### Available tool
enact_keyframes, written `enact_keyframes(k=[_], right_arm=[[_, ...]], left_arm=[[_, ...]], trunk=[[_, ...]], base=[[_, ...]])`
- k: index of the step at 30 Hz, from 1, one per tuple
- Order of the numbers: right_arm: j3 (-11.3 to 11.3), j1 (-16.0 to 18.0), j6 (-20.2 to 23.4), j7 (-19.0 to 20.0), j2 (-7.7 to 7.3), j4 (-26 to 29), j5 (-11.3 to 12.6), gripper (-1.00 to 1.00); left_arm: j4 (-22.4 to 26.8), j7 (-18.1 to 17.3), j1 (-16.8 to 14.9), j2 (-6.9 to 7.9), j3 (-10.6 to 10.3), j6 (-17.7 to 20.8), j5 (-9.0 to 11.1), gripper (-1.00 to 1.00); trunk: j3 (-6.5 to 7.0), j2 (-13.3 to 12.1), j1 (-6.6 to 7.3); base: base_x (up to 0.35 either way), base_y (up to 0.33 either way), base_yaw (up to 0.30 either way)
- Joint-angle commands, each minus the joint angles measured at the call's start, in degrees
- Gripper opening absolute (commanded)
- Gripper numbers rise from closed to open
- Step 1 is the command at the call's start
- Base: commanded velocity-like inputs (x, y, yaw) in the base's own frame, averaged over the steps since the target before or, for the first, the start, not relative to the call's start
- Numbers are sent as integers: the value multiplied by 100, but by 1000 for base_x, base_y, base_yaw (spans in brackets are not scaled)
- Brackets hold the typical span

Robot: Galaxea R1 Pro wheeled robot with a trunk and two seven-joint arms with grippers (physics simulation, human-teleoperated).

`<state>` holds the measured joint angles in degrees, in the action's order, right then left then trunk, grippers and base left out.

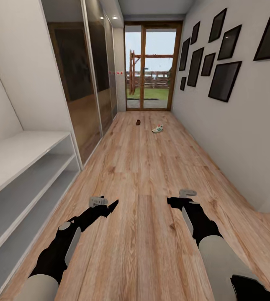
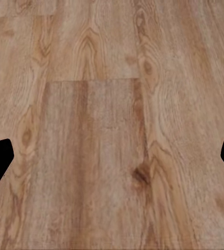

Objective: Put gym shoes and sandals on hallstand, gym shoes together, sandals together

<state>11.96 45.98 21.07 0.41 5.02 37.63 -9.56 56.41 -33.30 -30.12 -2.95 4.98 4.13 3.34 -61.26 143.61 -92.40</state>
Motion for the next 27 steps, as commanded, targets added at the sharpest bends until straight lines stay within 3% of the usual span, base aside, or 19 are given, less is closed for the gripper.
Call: enact_keyframes(k=[1,27], right_arm=[[25,2,31,12,7,9,-54,100],[25,3,32,12,7,9,-54,100]], left_arm=[[1,-42,-3,-7,20,44,35,100],[10,-45,-3,-5,28,44,35,100]], trunk=[[-6,2,-2],[-6,2,-2]], base=[[345,0,0],[345,0,0]])
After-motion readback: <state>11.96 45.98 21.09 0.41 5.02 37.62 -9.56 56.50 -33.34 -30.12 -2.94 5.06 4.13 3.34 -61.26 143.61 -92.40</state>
